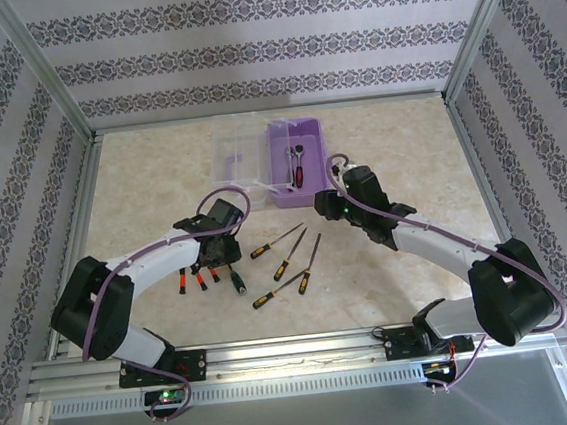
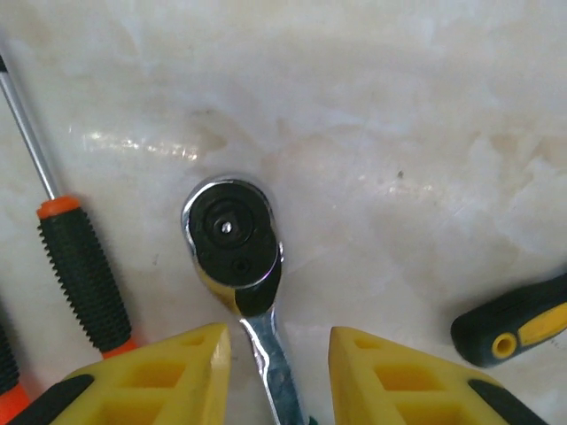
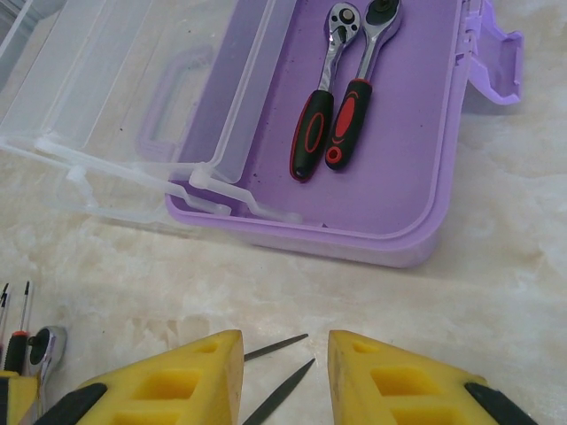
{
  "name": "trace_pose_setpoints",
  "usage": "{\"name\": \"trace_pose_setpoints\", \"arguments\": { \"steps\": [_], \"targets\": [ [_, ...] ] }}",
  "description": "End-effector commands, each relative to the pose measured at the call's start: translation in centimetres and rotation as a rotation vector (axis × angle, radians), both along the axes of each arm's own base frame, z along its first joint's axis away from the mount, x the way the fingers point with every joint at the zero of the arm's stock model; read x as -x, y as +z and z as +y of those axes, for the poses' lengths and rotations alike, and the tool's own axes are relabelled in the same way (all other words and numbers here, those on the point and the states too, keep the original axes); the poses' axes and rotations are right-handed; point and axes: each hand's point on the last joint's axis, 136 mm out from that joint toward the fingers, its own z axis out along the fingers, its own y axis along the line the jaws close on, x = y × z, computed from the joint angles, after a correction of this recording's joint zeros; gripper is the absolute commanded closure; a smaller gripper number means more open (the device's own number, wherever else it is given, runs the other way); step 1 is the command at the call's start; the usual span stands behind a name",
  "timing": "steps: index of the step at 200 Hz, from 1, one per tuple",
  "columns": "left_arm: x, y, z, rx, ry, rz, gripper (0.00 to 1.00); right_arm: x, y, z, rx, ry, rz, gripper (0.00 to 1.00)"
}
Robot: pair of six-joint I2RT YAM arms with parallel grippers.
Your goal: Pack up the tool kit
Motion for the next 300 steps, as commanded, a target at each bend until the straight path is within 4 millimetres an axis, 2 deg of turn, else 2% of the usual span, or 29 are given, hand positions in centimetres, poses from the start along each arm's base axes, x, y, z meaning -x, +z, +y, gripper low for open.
{"name": "trace_pose_setpoints", "arguments": {
  "steps": [1, 41, 103, 143, 179, 229, 261, 280, 300],
  "targets": [
    [-1.0, 0.3, 0.1, -0.039, -0.006, -0.039, 0.71, 0.0, 1.0, 0.3, -0.029, -0.002, -0.030, 0.68],
    [-0.3, 0.2, 0.4, -0.031, 0.015, -0.035, 0.71, 0.1, 0.9, 0.4, -0.040, 0.002, -0.021, 0.68],
    [1.2, -1.0, 0.8, -0.029, 0.017, 0.005, 0.70, 0.3, 1.0, 0.8, -0.063, 0.015, -0.009, 0.68],
    [0.1, -1.8, 0.1, -0.040, -0.020, 0.000, 0.70, 0.2, 0.6, 0.9, -0.062, 0.016, -0.002, 0.68],
    [-0.7, -2.7, 0.0, -0.083, -0.044, 0.019, 0.75, 0.2, 0.3, 1.1, -0.062, 0.020, 0.007, 0.68],
    [-1.6, -2.9, -0.7, -0.088, -0.090, 0.009, 0.90, 0.2, 0.2, 1.2, -0.062, 0.028, 0.014, 0.68],
    [-1.8, -1.8, -1.2, -0.057, -0.102, -0.007, 1.00, 0.3, 0.2, 1.8, -0.078, 0.060, 0.015, 0.67],
    [-1.9, -0.1, -1.9, 0.003, -0.105, -0.044, 1.00, 0.4, 0.3, 2.3, -0.086, 0.087, 0.013, 0.64],
    [-2.0, 1.8, -1.8, 0.019, -0.103, -0.092, 1.00, 0.7, 0.6, 2.9, -0.112, 0.117, 0.006, 0.63]
  ]
}}
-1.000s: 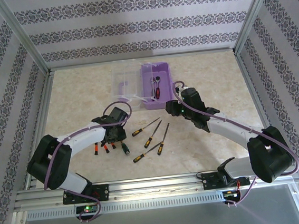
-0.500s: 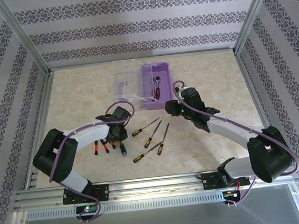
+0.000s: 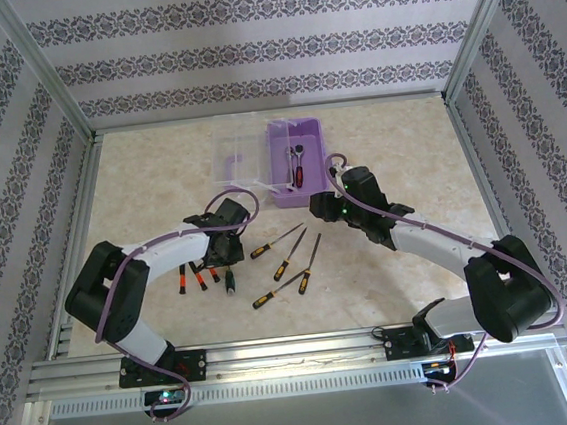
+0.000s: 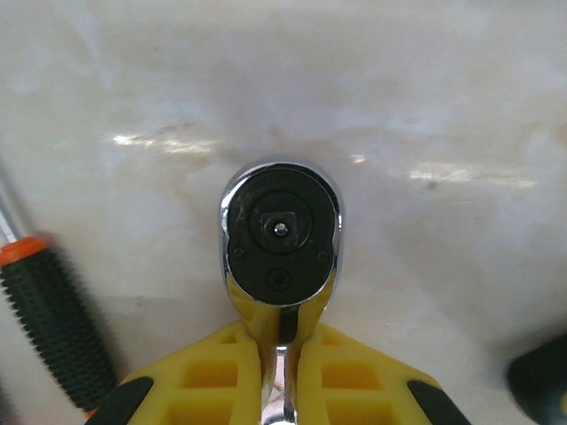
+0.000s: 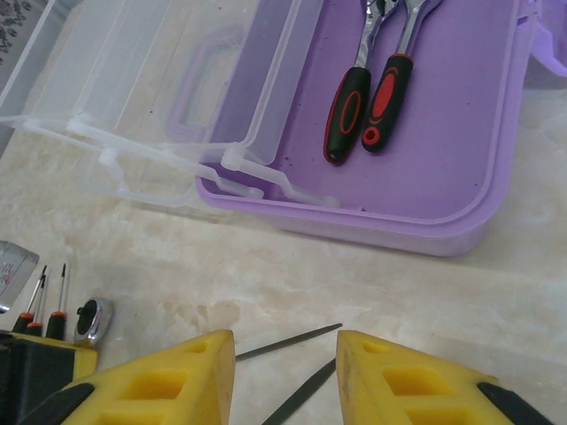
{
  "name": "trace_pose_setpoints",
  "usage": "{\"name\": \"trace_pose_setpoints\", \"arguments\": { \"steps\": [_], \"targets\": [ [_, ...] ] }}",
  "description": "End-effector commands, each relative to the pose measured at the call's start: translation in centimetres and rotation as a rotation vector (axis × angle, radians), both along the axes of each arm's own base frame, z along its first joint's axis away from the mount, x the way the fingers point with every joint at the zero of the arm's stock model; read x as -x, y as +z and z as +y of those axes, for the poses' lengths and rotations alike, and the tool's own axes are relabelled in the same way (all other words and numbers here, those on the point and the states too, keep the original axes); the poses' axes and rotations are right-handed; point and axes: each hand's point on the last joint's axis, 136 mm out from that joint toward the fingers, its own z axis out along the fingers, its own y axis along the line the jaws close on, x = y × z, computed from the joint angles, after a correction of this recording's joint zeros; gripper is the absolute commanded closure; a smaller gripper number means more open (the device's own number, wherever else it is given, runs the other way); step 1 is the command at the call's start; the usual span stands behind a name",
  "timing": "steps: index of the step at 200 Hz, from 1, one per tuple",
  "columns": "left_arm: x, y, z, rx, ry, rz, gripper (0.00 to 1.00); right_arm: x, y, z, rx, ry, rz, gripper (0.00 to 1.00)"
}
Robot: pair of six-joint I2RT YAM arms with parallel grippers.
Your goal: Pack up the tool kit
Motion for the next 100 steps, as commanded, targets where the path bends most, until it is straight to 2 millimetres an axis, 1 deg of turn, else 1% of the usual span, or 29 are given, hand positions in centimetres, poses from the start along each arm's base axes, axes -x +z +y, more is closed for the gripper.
{"name": "trace_pose_setpoints", "arguments": {
  "steps": [1, 26, 43, 55, 74, 89, 100],
  "targets": [
    [-1.5, 3.4, -1.4, 0.079, -0.028, -0.121, 1.00, 0.3, 0.9, 1.5, -0.050, 0.062, -0.026, 0.62],
    [-1.6, 5.0, -1.5, 0.104, -0.029, -0.161, 1.00, 0.8, 1.3, 3.0, -0.089, 0.125, -0.025, 0.62],
    [-1.8, 5.9, -1.8, 0.127, -0.024, -0.180, 1.00, 1.5, 1.6, 4.6, -0.128, 0.196, -0.020, 0.62],
    [-2.0, 6.7, -2.0, 0.154, -0.017, -0.198, 1.00, 2.2, 2.0, 6.1, -0.161, 0.257, -0.020, 0.59],
    [-2.6, 8.9, -2.9, 0.220, -0.007, -0.249, 1.00, 3.5, 2.4, 8.4, -0.173, 0.359, -0.024, 0.54],
    [-3.1, 11.0, -3.5, 0.267, -0.008, -0.290, 1.00, 4.0, 2.1, 9.1, -0.133, 0.370, -0.036, 0.49],
    [-3.2, 12.6, -3.7, 0.288, -0.017, -0.310, 1.00, 4.4, 2.2, 9.5, -0.119, 0.384, -0.051, 0.47]
  ]
}}
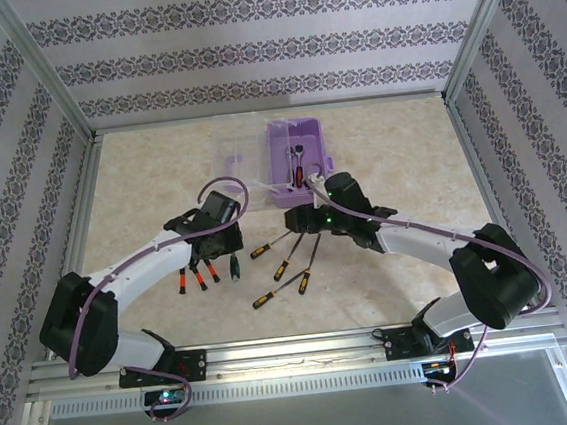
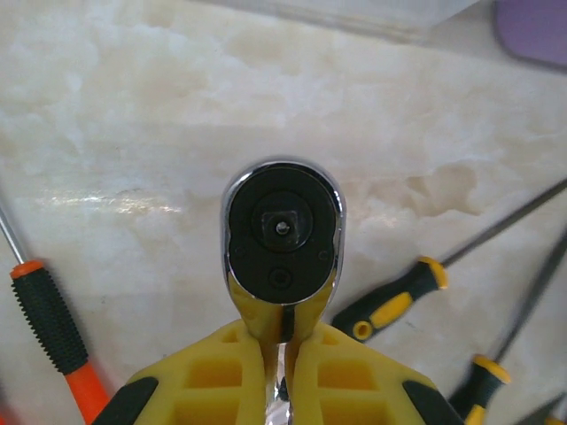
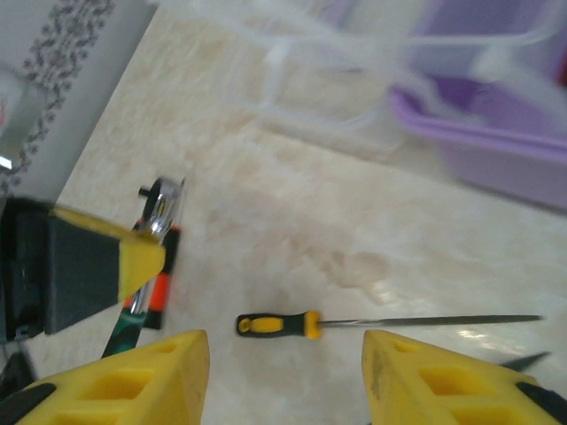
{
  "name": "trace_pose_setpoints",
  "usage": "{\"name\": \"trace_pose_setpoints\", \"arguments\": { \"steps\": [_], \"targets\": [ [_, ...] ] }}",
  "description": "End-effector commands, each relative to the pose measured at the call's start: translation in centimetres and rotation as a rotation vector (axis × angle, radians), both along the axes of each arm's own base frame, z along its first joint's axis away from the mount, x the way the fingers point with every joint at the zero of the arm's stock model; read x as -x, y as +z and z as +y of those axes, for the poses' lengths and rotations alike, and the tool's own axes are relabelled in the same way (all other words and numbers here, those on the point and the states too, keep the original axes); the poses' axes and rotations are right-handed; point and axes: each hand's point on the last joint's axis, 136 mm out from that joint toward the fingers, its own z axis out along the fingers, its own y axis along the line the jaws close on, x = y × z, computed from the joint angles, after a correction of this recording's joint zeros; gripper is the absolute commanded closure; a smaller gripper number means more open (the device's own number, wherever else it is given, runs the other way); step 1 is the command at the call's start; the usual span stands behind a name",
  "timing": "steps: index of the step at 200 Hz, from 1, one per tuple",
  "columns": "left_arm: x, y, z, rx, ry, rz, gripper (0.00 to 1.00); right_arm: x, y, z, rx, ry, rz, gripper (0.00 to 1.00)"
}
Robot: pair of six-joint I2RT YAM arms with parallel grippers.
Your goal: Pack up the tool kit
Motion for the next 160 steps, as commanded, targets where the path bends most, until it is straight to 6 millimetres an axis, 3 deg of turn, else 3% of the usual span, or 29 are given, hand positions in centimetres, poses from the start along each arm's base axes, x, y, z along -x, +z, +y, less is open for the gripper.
{"name": "trace_pose_setpoints", "arguments": {
  "steps": [1, 39, 62, 93, 135, 150, 160],
  "targets": [
    [-1.9, 6.1, -2.0, 0.124, -0.008, -0.138, 1.00, 0.6, 2.2, 2.1, -0.026, 0.081, -0.082, 0.47],
    [-2.8, 8.8, -3.5, 0.238, 0.000, -0.199, 1.00, 2.6, 3.9, 4.1, -0.089, 0.193, -0.113, 0.38],
    [-3.8, 8.8, -4.7, 0.297, 0.011, -0.217, 1.00, 3.9, 4.2, 5.6, -0.114, 0.273, -0.105, 0.35],
    [-4.6, 8.9, -5.5, 0.319, 0.027, -0.241, 1.00, 4.1, 3.4, 6.7, -0.157, 0.305, -0.039, 0.33],
    [-5.0, 9.2, -6.5, 0.348, 0.025, -0.259, 1.00, 4.3, 2.3, 8.1, -0.185, 0.326, 0.035, 0.39],
    [-5.0, 9.0, -6.9, 0.355, 0.023, -0.255, 1.00, 4.3, 2.1, 8.4, -0.195, 0.327, 0.051, 0.45],
    [-5.0, 8.7, -7.2, 0.364, 0.021, -0.249, 1.00, 4.2, 1.9, 8.5, -0.196, 0.326, 0.061, 0.53]
  ]
}}
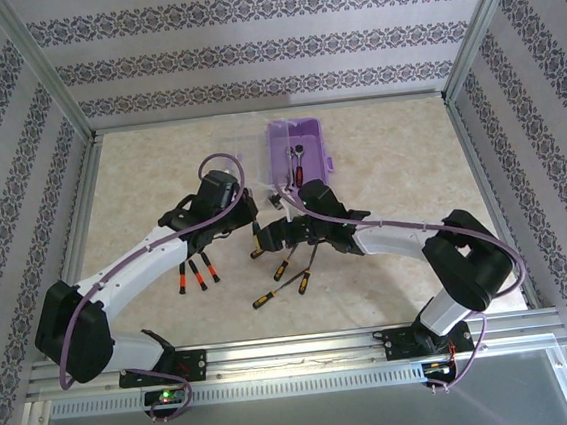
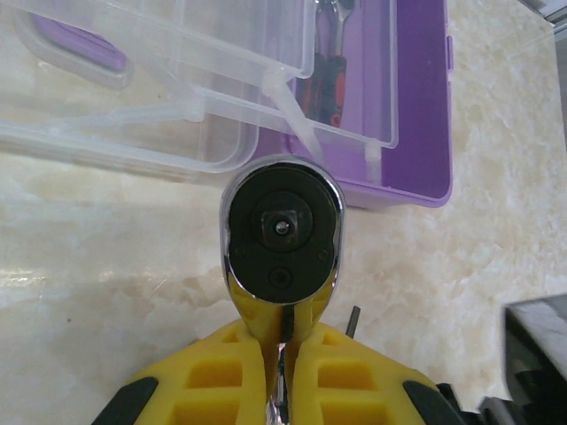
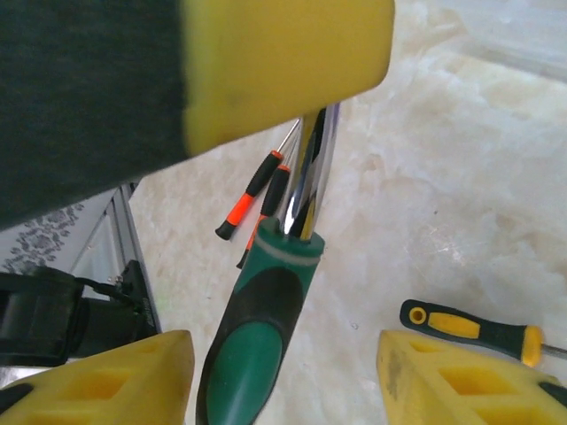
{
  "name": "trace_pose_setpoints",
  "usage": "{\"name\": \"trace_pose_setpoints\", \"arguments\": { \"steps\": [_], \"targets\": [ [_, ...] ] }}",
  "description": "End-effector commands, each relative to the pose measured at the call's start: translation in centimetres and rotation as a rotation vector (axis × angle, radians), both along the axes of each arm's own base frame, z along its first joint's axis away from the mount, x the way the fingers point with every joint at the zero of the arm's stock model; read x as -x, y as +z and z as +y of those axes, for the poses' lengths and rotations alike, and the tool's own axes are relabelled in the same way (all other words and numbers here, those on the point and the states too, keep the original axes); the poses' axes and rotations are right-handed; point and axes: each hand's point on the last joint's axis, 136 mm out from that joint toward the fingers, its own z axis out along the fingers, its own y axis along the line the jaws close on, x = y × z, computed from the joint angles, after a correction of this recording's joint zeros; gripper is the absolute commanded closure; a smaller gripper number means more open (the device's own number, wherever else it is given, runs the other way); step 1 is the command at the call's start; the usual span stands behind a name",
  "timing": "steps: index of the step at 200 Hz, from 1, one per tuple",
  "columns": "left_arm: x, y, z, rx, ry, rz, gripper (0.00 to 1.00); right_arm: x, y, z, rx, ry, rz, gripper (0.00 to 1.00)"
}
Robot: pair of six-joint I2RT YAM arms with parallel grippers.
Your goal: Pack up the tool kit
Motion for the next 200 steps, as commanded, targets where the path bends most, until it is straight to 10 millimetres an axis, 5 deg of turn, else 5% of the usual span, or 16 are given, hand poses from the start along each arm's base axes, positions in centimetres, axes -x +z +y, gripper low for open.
{"name": "trace_pose_setpoints", "arguments": {
  "steps": [1, 55, 79, 135, 166, 200],
  "targets": [
    [-0.7, 1.0, -1.8, 0.065, -0.008, -0.047, 1.00, 0.0, 1.7, 1.5, -0.067, 0.036, -0.009, 0.54],
    [-0.4, 0.1, -2.7, 0.082, -0.026, -0.034, 1.00, -0.4, 0.8, 1.9, -0.059, 0.024, 0.025, 0.87],
    [-0.4, 0.4, -2.5, 0.082, -0.025, -0.047, 1.00, -0.6, 0.7, 1.5, -0.048, 0.003, 0.004, 0.92],
    [0.2, 4.9, 0.3, 0.024, 0.007, -0.168, 0.21, -0.9, 0.7, 0.9, -0.030, -0.027, -0.028, 0.93],
    [1.6, 8.2, 5.4, -0.051, 0.116, -0.273, 0.04, -1.1, 0.5, 0.7, -0.012, -0.039, -0.037, 0.93],
    [5.0, 7.7, 11.5, -0.122, 0.271, -0.333, 0.00, -2.4, 0.2, -0.3, 0.018, -0.082, -0.047, 0.92]
  ]
}}
